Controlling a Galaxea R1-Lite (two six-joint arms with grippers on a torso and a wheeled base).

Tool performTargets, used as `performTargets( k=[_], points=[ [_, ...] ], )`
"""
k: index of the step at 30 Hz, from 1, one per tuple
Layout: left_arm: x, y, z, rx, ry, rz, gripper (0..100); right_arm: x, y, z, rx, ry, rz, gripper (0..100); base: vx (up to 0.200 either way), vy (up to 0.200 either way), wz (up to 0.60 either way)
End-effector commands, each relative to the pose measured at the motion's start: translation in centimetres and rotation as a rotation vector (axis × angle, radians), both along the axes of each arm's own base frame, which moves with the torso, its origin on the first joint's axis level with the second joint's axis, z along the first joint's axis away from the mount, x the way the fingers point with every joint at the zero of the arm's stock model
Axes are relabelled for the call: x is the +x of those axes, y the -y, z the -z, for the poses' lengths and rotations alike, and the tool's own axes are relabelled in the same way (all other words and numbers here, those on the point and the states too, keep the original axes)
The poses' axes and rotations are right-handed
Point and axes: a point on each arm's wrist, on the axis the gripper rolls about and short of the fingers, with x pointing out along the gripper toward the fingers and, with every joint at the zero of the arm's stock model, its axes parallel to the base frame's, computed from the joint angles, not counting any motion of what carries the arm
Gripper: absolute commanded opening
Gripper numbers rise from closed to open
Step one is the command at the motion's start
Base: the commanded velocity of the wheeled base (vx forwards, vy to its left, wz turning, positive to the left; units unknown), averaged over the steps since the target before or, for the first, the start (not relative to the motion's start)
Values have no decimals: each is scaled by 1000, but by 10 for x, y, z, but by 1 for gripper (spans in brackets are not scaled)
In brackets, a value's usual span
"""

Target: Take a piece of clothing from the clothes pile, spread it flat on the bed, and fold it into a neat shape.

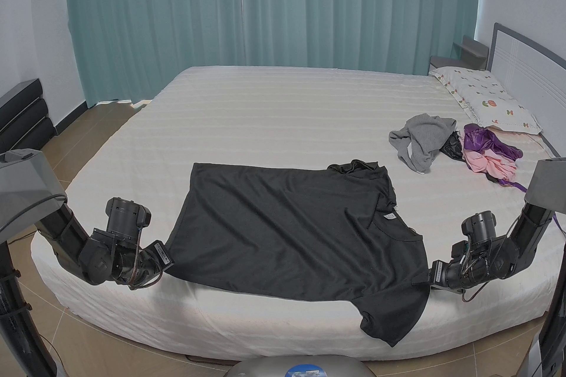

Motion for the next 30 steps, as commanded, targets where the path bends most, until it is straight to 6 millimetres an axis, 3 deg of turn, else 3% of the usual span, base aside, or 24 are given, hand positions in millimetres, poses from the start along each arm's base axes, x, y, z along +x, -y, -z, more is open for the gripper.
performTargets(
  k=[1, 10, 21, 30],
  points=[
    [-1, -1, 1, 5, -6, 4, 0, -3, -2, 5, -3, -18, 0, 0, 0, 0, 0],
    [-14, -5, 9, 83, -83, 83, 0, -18, 20, -17, -6, 18, 71, 0, 0, 0, 0],
    [-36, -9, 12, 168, -156, 192, 0, -49, 34, -10, -27, -55, 68, 0, 0, 0, 0],
    [-41, -10, 14, 184, -200, 220, 0, -53, 34, -14, -30, -52, 64, 0, 0, 0, 0]
  ],
)
